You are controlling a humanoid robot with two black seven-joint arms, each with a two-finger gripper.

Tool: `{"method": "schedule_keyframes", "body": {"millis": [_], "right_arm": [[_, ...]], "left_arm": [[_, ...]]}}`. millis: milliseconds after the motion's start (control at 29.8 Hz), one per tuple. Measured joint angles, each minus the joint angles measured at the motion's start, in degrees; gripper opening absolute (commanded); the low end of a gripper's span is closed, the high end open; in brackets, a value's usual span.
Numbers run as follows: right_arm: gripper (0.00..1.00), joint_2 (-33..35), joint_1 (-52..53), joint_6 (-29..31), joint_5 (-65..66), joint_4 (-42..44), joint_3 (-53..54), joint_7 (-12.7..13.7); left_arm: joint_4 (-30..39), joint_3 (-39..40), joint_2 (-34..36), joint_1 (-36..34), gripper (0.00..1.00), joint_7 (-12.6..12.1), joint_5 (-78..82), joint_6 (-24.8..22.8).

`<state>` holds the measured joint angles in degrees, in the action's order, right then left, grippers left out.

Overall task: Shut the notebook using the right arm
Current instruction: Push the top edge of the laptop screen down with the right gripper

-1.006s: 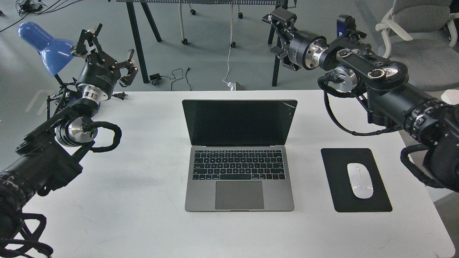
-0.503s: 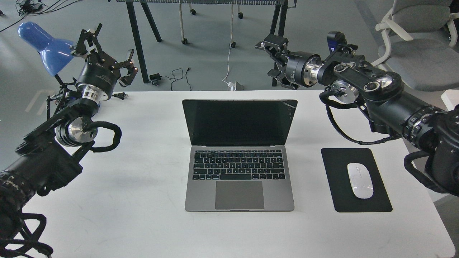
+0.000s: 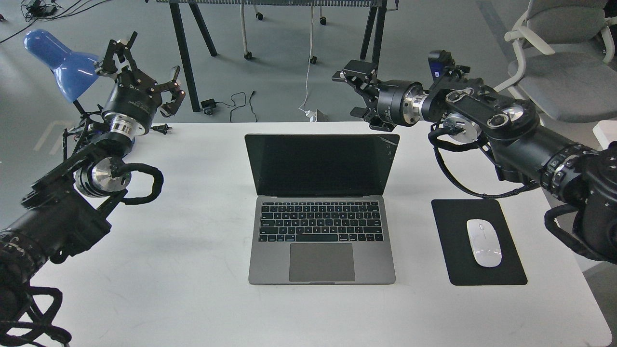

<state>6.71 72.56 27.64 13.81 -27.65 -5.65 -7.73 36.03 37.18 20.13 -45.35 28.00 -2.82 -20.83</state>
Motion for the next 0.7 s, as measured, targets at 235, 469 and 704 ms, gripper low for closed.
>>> {"method": "schedule_keyframes", "body": {"millis": [235,469,704], "right_arm": [[1.00,3.41,0.12,0.18,0.05,-6.98,-0.31,0.05],[1.00,7.94,0.21,0.35,0.08,-15.31,-0.33,0.46],[1.00,12.91,0.02,0.36,0.08,-24.27,-0.49,0.69]], "left_arm": [[0.00,0.00,0.00,0.00,1.00,0.00,0.01,0.00],[0.00,0.00,-0.01,0.00,1.00,0.00,0.00,0.00],[0.00,0.00,-0.01,0.00,1.00,0.00,0.00,0.00]]}}
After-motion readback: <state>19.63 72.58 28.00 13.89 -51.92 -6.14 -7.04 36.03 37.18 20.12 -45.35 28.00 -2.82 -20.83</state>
